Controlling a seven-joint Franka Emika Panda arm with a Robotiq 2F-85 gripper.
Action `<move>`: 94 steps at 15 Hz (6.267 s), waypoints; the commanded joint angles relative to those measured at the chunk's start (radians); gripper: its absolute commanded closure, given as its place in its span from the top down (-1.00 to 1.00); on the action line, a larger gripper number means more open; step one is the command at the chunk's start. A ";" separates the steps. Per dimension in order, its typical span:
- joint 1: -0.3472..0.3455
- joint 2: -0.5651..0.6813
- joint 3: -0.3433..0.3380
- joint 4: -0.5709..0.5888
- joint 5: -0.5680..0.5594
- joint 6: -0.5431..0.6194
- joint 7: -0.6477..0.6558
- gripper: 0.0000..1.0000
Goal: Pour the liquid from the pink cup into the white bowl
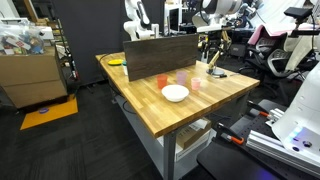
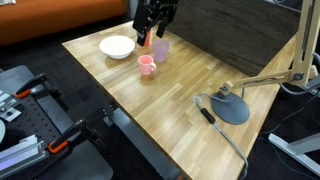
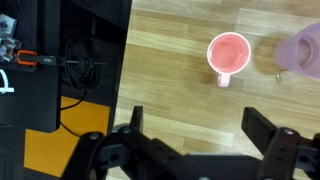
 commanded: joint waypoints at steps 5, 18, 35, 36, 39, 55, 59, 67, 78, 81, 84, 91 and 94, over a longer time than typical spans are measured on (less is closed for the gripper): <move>0.061 0.113 -0.014 0.032 -0.034 0.017 0.049 1.00; 0.108 0.331 -0.027 0.162 -0.065 0.051 0.134 1.00; 0.134 0.473 -0.034 0.286 -0.063 0.051 0.151 1.00; 0.135 0.481 -0.033 0.296 -0.062 0.050 0.151 1.00; 0.142 0.496 -0.031 0.311 -0.057 0.046 0.151 1.00; 0.139 0.473 -0.030 0.262 0.004 0.066 0.143 -0.50; 0.135 0.468 -0.032 0.255 0.007 0.070 0.144 -0.96; 0.149 0.409 -0.062 0.206 -0.021 0.113 0.160 -0.93; 0.310 0.332 -0.097 0.181 -0.432 0.090 0.348 -0.93; 0.335 0.308 -0.071 0.176 -0.485 0.095 0.362 -0.93; 0.346 0.289 -0.050 0.178 -0.509 0.094 0.358 -0.93; 0.358 0.276 0.007 0.176 -0.536 0.086 0.321 -0.93; 0.362 0.299 0.016 0.198 -0.527 0.073 0.336 -0.70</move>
